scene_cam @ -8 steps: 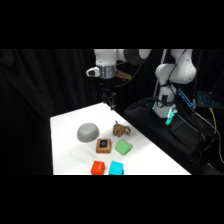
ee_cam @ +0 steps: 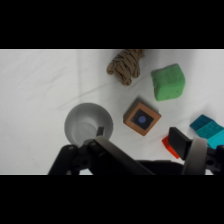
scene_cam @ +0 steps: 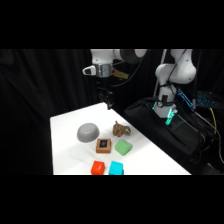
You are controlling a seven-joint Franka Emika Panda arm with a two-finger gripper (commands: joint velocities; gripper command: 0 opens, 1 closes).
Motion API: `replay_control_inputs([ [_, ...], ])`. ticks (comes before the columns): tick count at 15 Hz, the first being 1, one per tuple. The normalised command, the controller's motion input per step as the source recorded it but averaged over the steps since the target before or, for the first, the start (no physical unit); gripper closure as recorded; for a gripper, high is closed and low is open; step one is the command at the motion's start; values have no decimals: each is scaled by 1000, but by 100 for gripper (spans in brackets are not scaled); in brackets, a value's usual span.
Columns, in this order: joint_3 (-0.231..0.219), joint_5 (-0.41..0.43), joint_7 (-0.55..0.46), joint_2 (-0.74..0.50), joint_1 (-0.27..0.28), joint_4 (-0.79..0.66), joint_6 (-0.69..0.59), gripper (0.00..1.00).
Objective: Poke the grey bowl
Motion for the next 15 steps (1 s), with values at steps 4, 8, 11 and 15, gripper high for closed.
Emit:
replay_control_inputs([
  [4, -84, 201, -185, 315, -116, 560, -177, 0],
  [8, -64, 246, -258, 390, -133, 568, -160, 0],
  [11, -24, 231, -248, 442, -130, 550, -115, 39],
  [15, 6, 129, -192, 354, -96, 424, -46, 87],
])
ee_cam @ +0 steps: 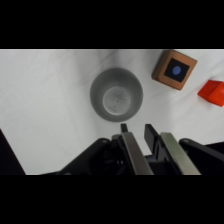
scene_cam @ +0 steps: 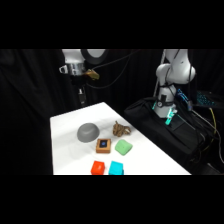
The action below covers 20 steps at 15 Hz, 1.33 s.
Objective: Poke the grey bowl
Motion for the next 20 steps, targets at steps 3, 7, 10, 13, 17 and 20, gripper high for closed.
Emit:
replay_control_inputs([
  [3, 24, 89, -177, 306, -75, 282, 124, 100],
  [7, 41, 95, -116, 316, -70, 230, 171, 100],
  [10, 83, 156, -100, 252, -81, 156, 182, 100],
  [13, 109, 156, -135, 229, -95, 131, 187, 100],
  [17, 107, 137, -137, 213, -103, 140, 163, 100],
  [20, 96, 134, -143, 201, -120, 174, 123, 100],
])
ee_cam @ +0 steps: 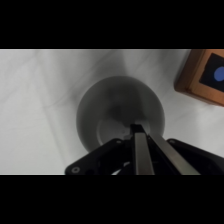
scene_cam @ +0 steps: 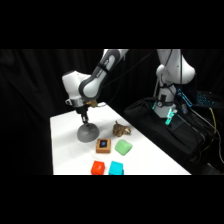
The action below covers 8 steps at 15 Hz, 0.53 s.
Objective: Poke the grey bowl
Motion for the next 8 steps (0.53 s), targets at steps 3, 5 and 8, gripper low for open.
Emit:
replay_control_inputs([
  [3, 90, 141, -145, 210, -131, 212, 101, 100],
  [5, 73, 120, -134, 158, -117, 187, 111, 100],
  [8, 27, 46, -101, 26, -63, 68, 127, 100],
])
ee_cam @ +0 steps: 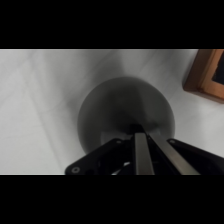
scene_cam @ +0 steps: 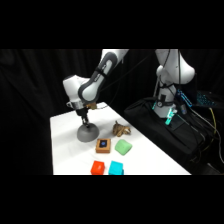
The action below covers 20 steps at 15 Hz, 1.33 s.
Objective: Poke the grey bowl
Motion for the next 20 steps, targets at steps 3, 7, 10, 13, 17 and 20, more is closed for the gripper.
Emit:
replay_control_inputs([
  [3, -22, -29, -45, -271, -1, -161, 37, 100],
  [7, -24, -52, -76, -579, 17, -374, -99, 100],
  [10, -19, -32, -95, -656, 28, -377, -312, 62],
  [13, -32, -36, -130, -633, 47, -311, -341, 30],
  [17, -80, -134, -26, -535, 92, -256, -213, 0],
  [20, -80, -137, 81, -445, 116, -266, -53, 0],
])
